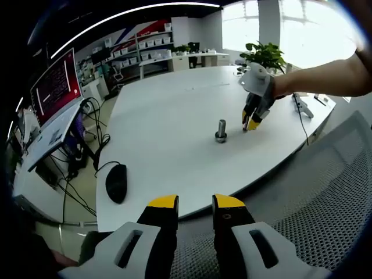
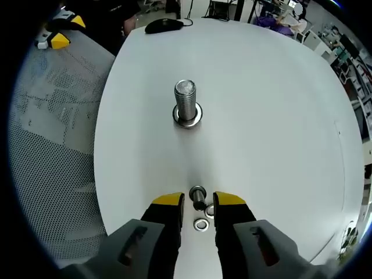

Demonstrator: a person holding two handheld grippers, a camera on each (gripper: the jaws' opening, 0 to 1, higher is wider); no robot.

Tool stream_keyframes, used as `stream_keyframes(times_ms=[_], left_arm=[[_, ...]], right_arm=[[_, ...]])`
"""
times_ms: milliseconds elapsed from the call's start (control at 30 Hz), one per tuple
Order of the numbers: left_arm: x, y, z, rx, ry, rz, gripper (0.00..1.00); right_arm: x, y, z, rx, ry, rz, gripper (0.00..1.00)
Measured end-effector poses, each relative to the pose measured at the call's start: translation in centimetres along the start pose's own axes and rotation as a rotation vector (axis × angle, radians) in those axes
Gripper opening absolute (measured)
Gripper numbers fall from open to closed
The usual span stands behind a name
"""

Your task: Place the washer onto the threaded stud by aligning its center hole with the stud, sliding it down to the base, and recovering from edge contact or off-axis alignment until the washer reaches the visible bottom stop.

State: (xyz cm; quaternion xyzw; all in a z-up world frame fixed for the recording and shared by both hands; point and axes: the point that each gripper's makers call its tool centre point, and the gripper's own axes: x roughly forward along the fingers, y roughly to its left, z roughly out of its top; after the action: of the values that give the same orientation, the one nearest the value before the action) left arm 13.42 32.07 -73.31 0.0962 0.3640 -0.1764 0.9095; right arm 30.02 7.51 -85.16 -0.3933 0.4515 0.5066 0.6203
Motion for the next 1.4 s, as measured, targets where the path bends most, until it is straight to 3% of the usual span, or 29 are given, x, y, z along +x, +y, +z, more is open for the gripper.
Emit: stream_keyframes(times_ms=[667, 1067, 1400], left_arm=[[0.0, 0.0, 0.0, 0.005, -0.005, 0.000, 0.21], [0.0, 0.0, 0.0, 0.005, -0.005, 0.001, 0.21], [0.0, 0.0, 0.0, 0.004, -0.006, 0.002, 0.21]], right_arm=[[-1.0, 0.4, -3.4, 0.083, -0.009, -0.029, 0.22], [0.2, 0.0, -5.3, 0.105, 0.055, -0.024, 0.23], [0.3, -0.3, -4.5, 0.130, 0.016, -0.009, 0.23]])
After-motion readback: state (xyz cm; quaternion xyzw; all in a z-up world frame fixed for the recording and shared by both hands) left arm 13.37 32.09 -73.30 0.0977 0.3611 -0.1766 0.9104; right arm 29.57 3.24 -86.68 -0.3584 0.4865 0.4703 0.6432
